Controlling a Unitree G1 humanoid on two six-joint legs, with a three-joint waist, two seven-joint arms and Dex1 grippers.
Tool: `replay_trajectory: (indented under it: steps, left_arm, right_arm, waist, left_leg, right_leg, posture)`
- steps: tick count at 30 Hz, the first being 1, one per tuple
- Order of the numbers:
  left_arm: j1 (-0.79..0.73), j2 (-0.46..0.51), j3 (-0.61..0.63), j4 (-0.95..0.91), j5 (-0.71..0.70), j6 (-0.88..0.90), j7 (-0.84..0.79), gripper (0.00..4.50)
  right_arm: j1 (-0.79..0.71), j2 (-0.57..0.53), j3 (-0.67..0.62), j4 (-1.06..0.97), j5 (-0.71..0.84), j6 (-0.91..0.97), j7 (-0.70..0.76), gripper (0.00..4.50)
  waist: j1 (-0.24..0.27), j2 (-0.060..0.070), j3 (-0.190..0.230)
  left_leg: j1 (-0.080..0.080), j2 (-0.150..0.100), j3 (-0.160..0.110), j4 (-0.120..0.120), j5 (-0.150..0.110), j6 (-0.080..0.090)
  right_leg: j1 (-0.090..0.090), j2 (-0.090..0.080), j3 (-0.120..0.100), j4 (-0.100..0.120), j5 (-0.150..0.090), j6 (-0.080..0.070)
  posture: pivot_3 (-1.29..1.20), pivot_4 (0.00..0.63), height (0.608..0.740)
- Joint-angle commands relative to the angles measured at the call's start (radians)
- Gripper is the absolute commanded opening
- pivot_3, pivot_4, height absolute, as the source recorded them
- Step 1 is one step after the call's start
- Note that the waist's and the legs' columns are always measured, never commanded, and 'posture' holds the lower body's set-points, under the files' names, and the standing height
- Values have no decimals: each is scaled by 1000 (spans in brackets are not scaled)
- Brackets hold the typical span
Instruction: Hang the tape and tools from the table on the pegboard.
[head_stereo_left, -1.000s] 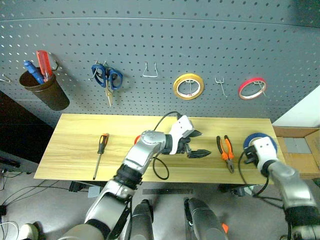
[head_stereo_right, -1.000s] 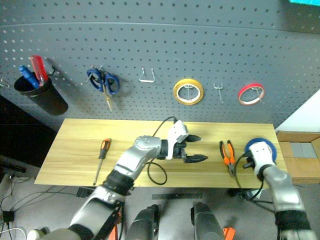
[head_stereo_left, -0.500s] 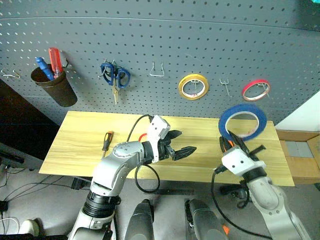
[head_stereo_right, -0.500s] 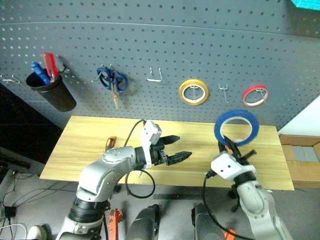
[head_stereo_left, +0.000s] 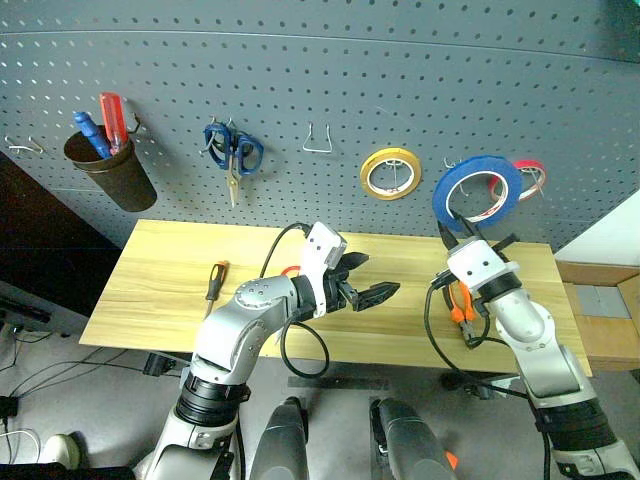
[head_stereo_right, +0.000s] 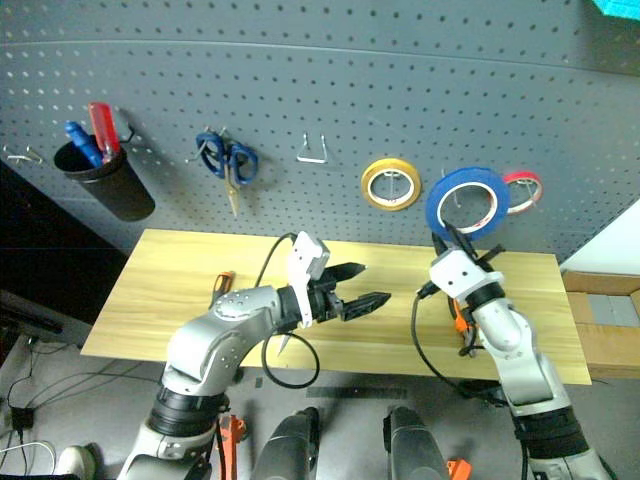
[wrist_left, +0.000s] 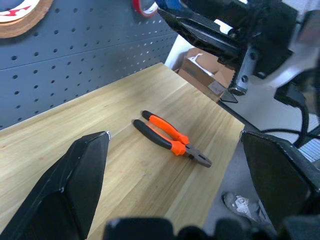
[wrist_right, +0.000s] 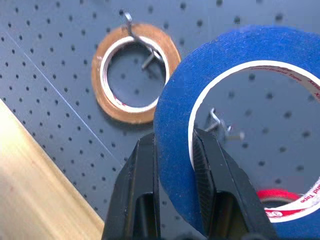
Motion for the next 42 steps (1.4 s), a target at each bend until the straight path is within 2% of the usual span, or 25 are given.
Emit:
replay_trajectory:
  steps: [1,4,6,7,13,17,23,25,27,30,33,37,42]
  left_arm:
    - [13,-1,-4,-33,-23,-21,5,4500]
    - [28,-8,-6,-49,-28,-15,20,4500]
    - [41,-13,-8,-61,-31,-12,31,4500]
    - [45,-15,-10,-67,-33,-10,37,4500]
    - [49,-17,-16,-61,-41,-20,50,4500]
    - [55,-24,-23,-61,-47,-19,54,4500]
    - [155,-10,-38,-141,-67,11,77,4500]
    - [175,-4,-41,-155,-69,14,80,4500]
    - [195,5,-47,-151,-61,2,80,4500]
    - [202,23,-46,-126,-44,-23,79,4500]
    - [186,35,-26,-104,-48,-31,83,4500]
    - [178,61,-24,-93,-51,-42,71,4500]
    - [182,87,-57,-82,-15,-107,61,4500]
  right_arm:
    - [-47,-30,-27,53,85,5,112,368]
    - [-80,-34,-34,97,102,53,145,368]
    - [-93,-23,-44,107,106,77,136,1084]
    - [-91,-22,-45,102,109,82,136,1219]
    - [-65,-18,-52,39,114,123,146,3121]
    - [7,-28,-71,-54,119,178,162,4446]
    - [277,-29,-110,-335,133,383,191,4477]
    - [314,-25,-114,-392,140,471,202,4477]
    - [315,6,-100,-430,159,667,196,4477]
    - [232,126,-135,-430,225,1019,142,4477]
    - [103,187,-189,-362,253,1204,105,4477]
    - [-71,212,-239,-217,280,1367,73,4477]
    - [-206,208,-287,-47,278,1424,16,4477]
  waist:
    - [-1,0,0]
    - [-1,0,0]
    - [-1,0,0]
    - [0,0,0]
    - [0,0,0]
    - [2,0,0]
    - [0,1,1]
    - [-3,1,1]
    - [-9,1,3]
    - [-17,1,4]
    - [-22,3,7]
    - [-22,3,9]
    - [-11,4,9]
  left_leg:
    - [1,0,0,0,0,0]
    - [1,1,-1,-1,0,0]
    - [1,1,-1,-1,0,0]
    - [1,1,0,-1,0,0]
    - [1,1,-1,0,0,0]
    - [1,1,0,0,0,0]
    - [1,1,-1,-1,0,0]
    - [1,1,-1,-1,0,0]
    - [2,2,0,-1,0,0]
    - [4,3,0,0,0,1]
    - [4,5,0,0,1,1]
    - [2,4,1,-1,1,1]
    - [-2,4,0,-5,0,2]
  right_leg:
    - [1,0,0,0,0,0]
    - [1,2,-1,0,0,0]
    - [1,1,0,0,0,0]
    - [1,1,0,0,0,-1]
    - [1,1,0,1,0,0]
    - [1,1,0,0,0,0]
    - [1,0,0,0,-1,1]
    - [1,0,0,0,-3,4]
    - [1,1,1,0,-3,4]
    - [2,3,1,1,-2,2]
    - [1,4,1,1,-2,-1]
    - [0,4,2,0,-1,1]
    - [-4,4,0,-1,-1,-2]
  posture:
    - [6,267,740]
    - [12,272,740]
    - [13,269,740]
    - [13,268,740]
    - [-3,268,740]
    - [-18,275,740]
    - [-35,292,740]
    - [-43,301,740]
    - [-42,304,740]
    - [-35,304,740]
    - [-24,310,740]
    - [-17,310,740]
    - [-7,312,740]
